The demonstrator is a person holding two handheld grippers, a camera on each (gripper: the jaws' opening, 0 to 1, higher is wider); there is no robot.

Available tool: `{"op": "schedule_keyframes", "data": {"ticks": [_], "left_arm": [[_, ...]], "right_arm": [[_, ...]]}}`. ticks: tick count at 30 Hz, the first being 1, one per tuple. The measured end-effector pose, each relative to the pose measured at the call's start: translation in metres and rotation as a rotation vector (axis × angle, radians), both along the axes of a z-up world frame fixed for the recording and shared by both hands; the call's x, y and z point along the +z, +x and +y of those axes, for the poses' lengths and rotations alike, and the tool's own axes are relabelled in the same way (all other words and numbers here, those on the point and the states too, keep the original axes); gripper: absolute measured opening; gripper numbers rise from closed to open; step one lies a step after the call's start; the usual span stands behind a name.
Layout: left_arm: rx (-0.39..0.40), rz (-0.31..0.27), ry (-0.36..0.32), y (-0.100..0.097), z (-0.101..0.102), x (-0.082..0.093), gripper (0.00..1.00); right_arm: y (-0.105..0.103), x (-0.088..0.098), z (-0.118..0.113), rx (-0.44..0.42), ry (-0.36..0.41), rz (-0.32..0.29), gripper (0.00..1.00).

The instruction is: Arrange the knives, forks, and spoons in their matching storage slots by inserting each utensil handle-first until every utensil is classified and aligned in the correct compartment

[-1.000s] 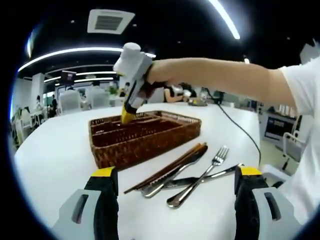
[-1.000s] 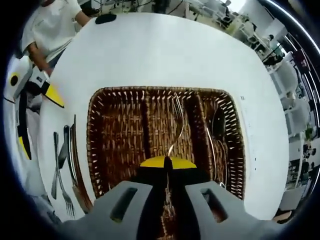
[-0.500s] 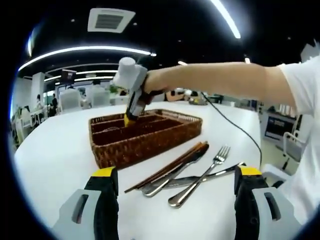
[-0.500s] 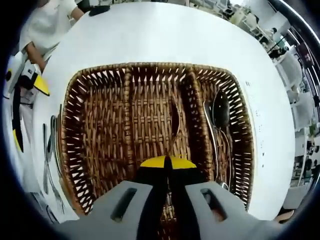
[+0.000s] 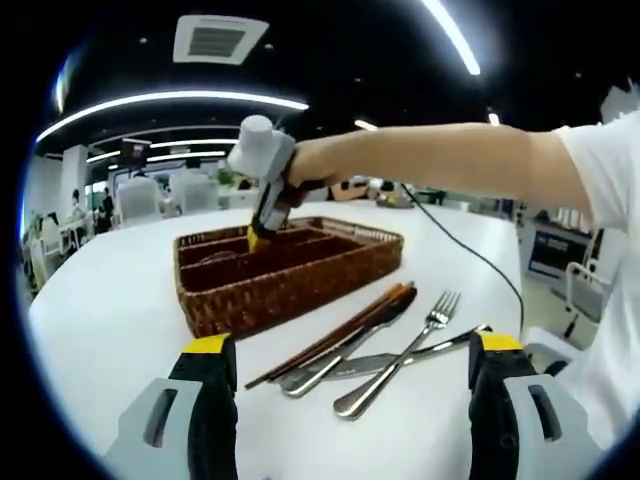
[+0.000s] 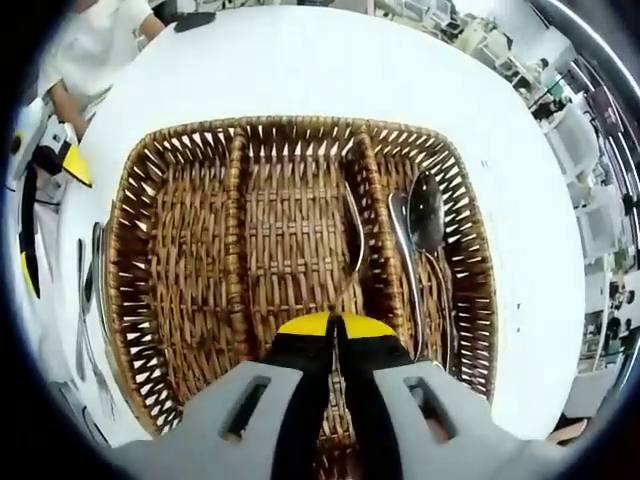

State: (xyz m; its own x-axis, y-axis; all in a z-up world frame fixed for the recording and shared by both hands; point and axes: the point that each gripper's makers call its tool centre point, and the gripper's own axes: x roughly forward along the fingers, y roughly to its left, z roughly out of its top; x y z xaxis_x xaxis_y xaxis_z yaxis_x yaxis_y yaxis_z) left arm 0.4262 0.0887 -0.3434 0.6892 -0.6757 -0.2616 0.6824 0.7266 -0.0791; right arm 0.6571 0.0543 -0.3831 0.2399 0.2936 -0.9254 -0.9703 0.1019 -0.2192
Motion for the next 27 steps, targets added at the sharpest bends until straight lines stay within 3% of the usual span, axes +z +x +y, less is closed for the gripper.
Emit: {"op": "schedule_keyframes", "data": {"ticks": [14,22,24,27], "left_arm": [[-0.003,0.002,0.004,-0.002,-0.001,0.0,0.97],[-0.005,0.004,0.002,-0.002,-0.002,-0.001,0.97],[-0.004,0.004,0.006,-0.001,-0.002,-0.001,0.97],[-0.002,0.005,0.003,-0.002,-0.002,-0.001,0.97]], "right_arm": [[0.007,0.011,-0.009,-0.009,0.012,-0.042,0.03],[-0.006,0.011,0.001,0.057,0.024,-0.013,0.07],[-0.01,0.01,0.006,0.045,0.058,0.044,0.08],[-0.01,0.006,0.008,0.031,0.061,0.081,0.09]]}}
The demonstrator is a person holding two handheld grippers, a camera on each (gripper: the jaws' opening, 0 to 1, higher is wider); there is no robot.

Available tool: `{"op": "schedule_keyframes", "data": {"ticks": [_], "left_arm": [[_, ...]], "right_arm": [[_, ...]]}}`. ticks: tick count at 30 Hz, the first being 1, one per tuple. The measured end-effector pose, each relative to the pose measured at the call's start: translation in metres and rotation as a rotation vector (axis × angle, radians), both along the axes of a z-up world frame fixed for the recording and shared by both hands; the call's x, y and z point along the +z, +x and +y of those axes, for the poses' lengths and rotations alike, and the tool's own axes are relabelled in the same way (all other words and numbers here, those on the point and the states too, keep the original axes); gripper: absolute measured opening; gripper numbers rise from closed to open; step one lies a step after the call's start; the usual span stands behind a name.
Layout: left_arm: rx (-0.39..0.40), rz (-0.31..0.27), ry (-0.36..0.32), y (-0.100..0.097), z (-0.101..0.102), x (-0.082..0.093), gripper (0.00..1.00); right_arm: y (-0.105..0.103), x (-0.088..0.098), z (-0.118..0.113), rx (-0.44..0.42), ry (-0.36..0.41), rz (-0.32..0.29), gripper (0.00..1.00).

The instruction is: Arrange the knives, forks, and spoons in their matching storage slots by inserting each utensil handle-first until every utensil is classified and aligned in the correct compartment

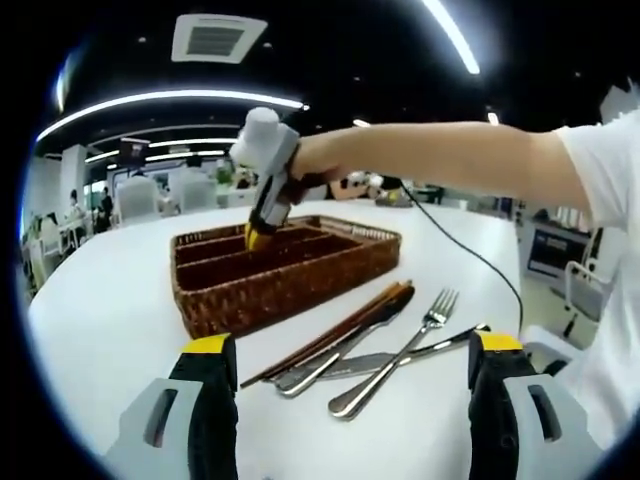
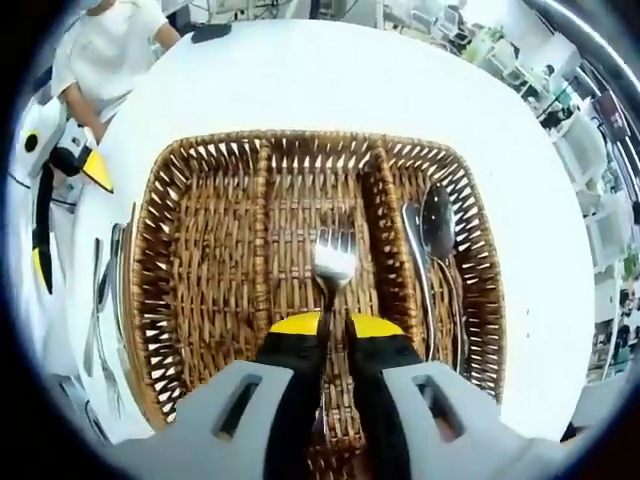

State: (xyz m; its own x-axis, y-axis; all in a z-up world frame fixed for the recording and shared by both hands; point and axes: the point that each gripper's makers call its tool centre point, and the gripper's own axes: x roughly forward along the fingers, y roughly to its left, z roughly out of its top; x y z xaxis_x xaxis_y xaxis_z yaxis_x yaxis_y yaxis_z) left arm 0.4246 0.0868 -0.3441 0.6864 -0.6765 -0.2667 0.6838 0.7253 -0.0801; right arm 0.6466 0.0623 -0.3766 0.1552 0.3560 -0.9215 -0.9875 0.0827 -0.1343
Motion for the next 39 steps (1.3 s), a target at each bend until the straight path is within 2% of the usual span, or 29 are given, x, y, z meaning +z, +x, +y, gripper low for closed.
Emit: {"op": "schedule_keyframes", "data": {"ticks": [3,6,8,15,19,22,27,29,32,34,36,39], "left_arm": [[0.002,0.003,0.002,0.0,0.0,-0.001,0.97],[0.004,0.003,0.002,0.0,0.001,-0.001,0.97],[0.006,0.003,0.002,0.001,0.001,-0.001,0.97],[0.005,0.004,0.0,0.002,0.0,-0.002,0.97],[0.002,0.004,0.0,0.001,-0.002,-0.002,0.97],[0.003,0.006,0.004,0.001,-0.001,-0.003,0.97],[0.0,0.003,0.005,0.002,-0.002,-0.002,0.97],[-0.003,0.001,0.002,0.002,-0.003,-0.001,0.97],[-0.004,0.0,0.004,0.002,-0.003,0.0,0.97],[-0.006,0.001,0.003,0.002,-0.004,-0.001,0.97],[-0.007,0.002,0.004,0.002,-0.004,-0.001,0.97],[-0.009,0.003,0.003,0.002,-0.004,-0.001,0.97]], "right_arm": [[-0.001,-0.007,0.0,-0.01,-0.006,0.037,0.09],[-0.002,-0.015,-0.005,-0.01,-0.039,0.044,0.08],[-0.001,-0.014,-0.006,-0.013,-0.033,0.05,0.07],[-0.004,-0.014,-0.008,0.005,-0.045,0.032,0.04],[-0.005,-0.013,-0.008,0.047,-0.067,-0.012,0.04],[-0.007,-0.012,-0.007,0.045,-0.078,-0.022,0.03],[0.001,0.003,-0.004,0.043,-0.065,-0.07,0.03],[0.007,0.006,-0.005,0.064,-0.088,-0.119,0.03],[0.009,0.006,-0.005,0.078,-0.098,-0.15,0.03],[0.018,0.008,-0.005,0.087,-0.127,-0.22,0.03],[0.016,0.005,-0.004,0.094,-0.134,-0.222,0.03],[0.018,0.002,-0.003,0.111,-0.152,-0.258,0.03]]}}
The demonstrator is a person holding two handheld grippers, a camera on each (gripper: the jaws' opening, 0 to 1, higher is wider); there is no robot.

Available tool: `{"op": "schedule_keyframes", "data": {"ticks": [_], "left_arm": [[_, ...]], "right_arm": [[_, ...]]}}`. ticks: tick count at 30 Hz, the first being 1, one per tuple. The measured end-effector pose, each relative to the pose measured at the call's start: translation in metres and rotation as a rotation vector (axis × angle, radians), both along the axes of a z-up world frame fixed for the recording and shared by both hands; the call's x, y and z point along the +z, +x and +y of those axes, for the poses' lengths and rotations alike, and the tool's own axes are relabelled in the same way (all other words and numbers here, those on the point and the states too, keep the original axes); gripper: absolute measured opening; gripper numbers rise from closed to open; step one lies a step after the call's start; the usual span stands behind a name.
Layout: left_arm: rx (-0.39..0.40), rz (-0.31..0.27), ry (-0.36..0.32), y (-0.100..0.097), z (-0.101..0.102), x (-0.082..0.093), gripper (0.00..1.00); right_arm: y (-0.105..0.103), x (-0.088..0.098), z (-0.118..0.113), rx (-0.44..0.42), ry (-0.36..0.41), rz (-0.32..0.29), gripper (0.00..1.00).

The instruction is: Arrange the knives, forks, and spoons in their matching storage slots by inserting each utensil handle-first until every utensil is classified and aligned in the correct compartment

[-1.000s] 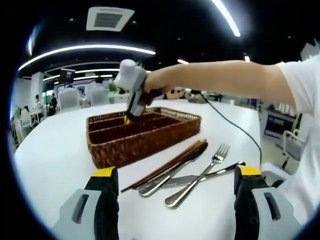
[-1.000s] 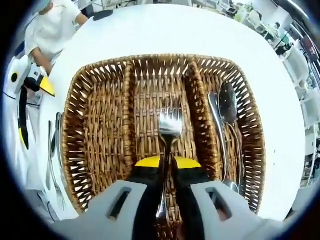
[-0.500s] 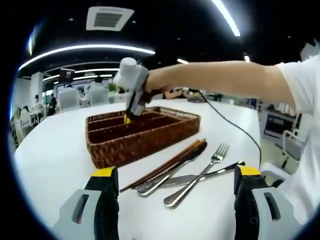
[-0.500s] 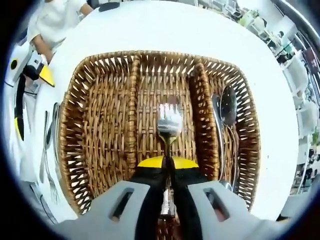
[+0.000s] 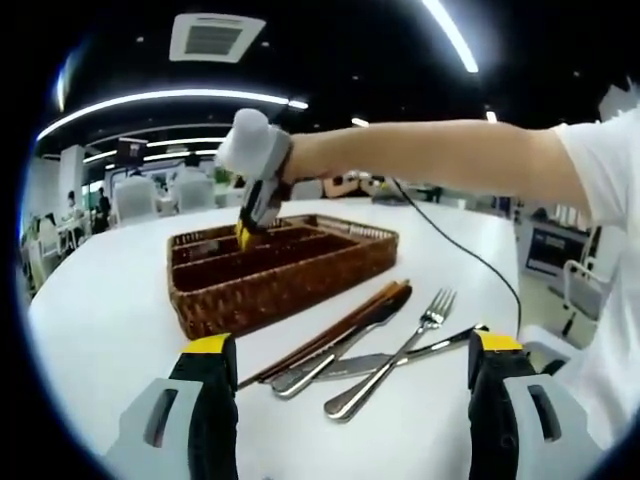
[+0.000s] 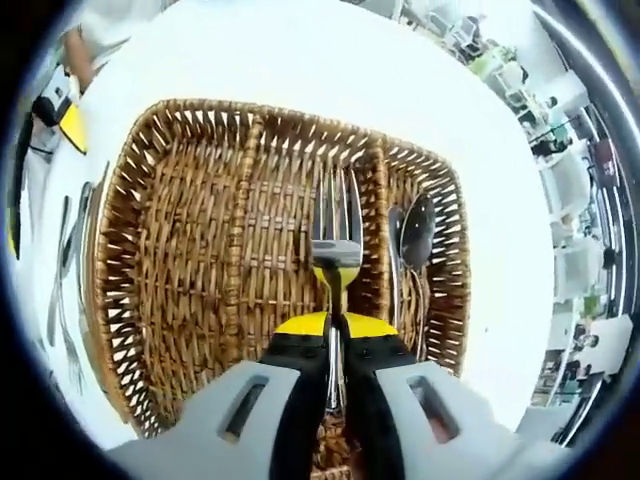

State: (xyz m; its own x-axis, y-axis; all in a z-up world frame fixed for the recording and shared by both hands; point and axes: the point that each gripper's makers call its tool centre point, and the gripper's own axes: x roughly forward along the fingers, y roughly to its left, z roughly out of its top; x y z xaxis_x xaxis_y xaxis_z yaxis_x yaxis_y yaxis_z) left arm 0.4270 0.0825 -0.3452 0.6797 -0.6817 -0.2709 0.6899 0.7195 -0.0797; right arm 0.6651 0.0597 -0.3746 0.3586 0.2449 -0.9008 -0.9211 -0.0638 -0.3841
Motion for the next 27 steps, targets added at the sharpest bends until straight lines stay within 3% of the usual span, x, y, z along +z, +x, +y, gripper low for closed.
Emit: {"op": "schedule_keyframes", "data": {"ticks": [10,13,16,21,23,27], "left_arm": [[0.0,0.001,0.001,0.0,0.0,0.0,0.97],[0.0,0.003,-0.001,-0.001,0.0,-0.001,0.97],[0.001,0.004,0.0,-0.001,0.0,-0.002,0.97],[0.001,0.005,-0.002,-0.001,0.0,-0.002,0.97],[0.0,0.005,-0.004,-0.001,-0.001,-0.002,0.97],[0.002,0.006,-0.003,-0.001,0.0,-0.003,0.96]], "right_arm": [[0.0,-0.011,0.0,0.008,-0.026,0.005,0.04],[0.005,-0.008,0.0,0.03,-0.037,-0.05,0.05],[0.001,-0.01,0.0,0.05,-0.047,-0.047,0.06],[-0.004,-0.013,-0.006,0.136,-0.137,-0.124,0.07],[-0.002,-0.012,-0.006,0.197,-0.185,-0.186,0.06],[-0.003,-0.012,-0.006,0.207,-0.209,-0.202,0.04]]}}
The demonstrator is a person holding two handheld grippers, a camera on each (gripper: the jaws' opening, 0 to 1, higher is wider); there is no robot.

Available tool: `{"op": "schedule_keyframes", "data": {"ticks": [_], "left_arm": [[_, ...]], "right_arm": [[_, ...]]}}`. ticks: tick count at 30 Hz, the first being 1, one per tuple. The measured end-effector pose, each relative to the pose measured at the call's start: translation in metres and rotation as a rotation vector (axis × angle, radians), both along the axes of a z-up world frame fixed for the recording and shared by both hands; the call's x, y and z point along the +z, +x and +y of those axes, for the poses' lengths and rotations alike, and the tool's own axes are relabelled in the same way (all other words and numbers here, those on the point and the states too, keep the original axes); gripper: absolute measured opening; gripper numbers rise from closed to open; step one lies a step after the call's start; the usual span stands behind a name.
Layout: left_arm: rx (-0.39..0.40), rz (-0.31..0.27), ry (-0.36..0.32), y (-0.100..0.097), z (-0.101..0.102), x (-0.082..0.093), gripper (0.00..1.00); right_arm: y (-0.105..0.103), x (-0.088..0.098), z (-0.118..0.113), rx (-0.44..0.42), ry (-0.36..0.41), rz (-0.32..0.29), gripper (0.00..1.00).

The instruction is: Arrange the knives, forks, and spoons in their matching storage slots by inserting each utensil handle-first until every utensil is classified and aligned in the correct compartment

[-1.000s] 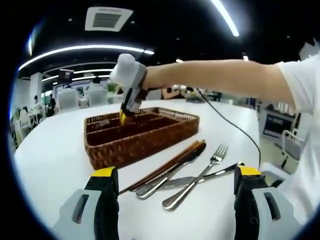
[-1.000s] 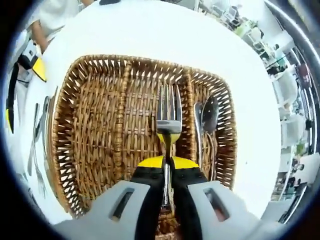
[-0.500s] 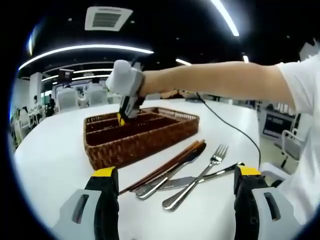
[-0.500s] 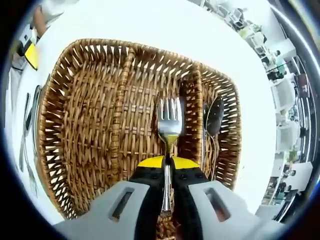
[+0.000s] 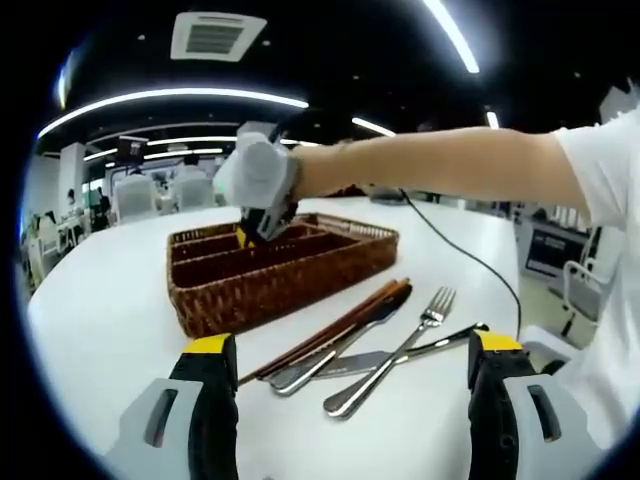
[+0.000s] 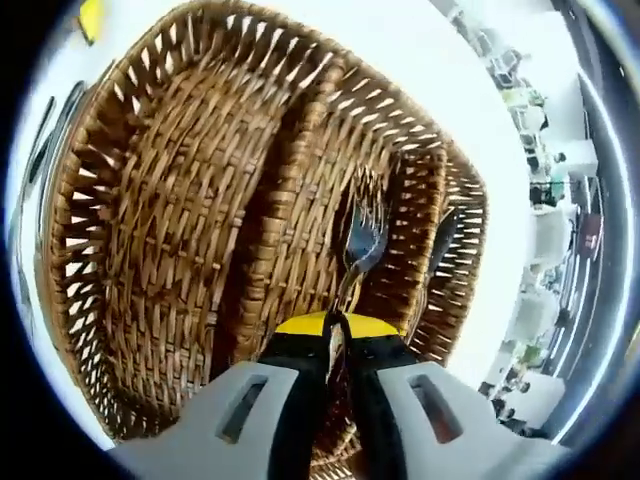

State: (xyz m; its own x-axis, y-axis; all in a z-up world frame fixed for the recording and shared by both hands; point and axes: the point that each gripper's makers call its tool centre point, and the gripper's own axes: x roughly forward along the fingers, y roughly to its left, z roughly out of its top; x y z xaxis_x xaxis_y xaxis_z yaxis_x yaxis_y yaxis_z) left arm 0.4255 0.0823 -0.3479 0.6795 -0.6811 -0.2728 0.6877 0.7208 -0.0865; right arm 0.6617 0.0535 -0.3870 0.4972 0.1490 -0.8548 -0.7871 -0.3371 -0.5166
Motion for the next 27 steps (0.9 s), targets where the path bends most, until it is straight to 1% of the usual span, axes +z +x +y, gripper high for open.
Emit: {"op": "schedule_keyframes", "data": {"ticks": [3,5,6,7,8,10,11,12,13,14,15,17,19,21,24,26,27], "left_arm": [[0.002,0.0,0.001,0.0,0.001,0.0,0.96],[0.004,0.0,0.0,0.0,0.002,0.0,0.96],[0.005,0.0,0.001,0.0,0.002,0.0,0.96],[0.005,0.002,0.0,0.0,0.002,-0.001,0.96],[0.006,0.003,0.0,0.0,0.003,-0.001,0.96],[0.006,0.003,0.001,0.0,0.003,-0.001,0.96],[0.004,0.003,0.0,0.0,0.003,-0.001,0.96],[0.004,0.003,0.0,0.0,0.002,-0.001,0.96],[0.004,0.003,0.001,0.0,0.002,-0.001,0.96],[0.003,0.003,0.001,0.0,0.002,-0.001,0.96],[0.003,0.003,0.0,0.0,0.002,-0.001,0.96],[0.003,0.002,0.001,0.0,0.001,-0.001,0.96],[0.003,0.003,-0.001,-0.001,0.001,-0.001,0.96],[0.004,0.004,-0.001,-0.001,0.002,-0.002,0.96],[0.009,0.008,-0.001,-0.001,0.005,-0.003,0.96],[0.01,0.008,0.003,0.0,0.005,-0.004,0.96],[0.01,0.008,0.002,0.0,0.006,-0.003,0.96]], "right_arm": [[0.001,0.002,0.001,0.005,0.001,-0.004,0.04],[0.0,0.004,0.003,-0.02,0.03,0.03,0.03],[-0.002,0.004,0.003,-0.038,0.049,0.058,0.03],[-0.009,0.004,0.008,-0.063,0.103,0.136,0.03],[-0.013,0.005,0.01,-0.084,0.133,0.18,0.02],[-0.016,0.011,0.014,-0.091,0.172,0.242,0.02],[-0.016,0.013,0.014,-0.092,0.173,0.268,0.02],[-0.018,0.013,0.014,-0.125,0.186,0.306,0.02],[-0.022,0.012,0.015,-0.136,0.197,0.353,0.02],[-0.021,0.013,0.017,-0.139,0.21,0.375,0.02],[-0.02,0.012,0.015,-0.153,0.205,0.391,0.02],[-0.006,0.009,0.012,-0.176,0.193,0.344,0.02],[-0.004,0.006,0.011,-0.198,0.202,0.361,0.03],[0.003,0.005,0.009,-0.226,0.217,0.331,0.03],[0.004,0.003,0.006,-0.222,0.219,0.323,0.03],[0.008,0.005,0.004,-0.212,0.212,0.286,0.03],[0.007,0.006,0.005,-0.203,0.217,0.277,0.04]]}}
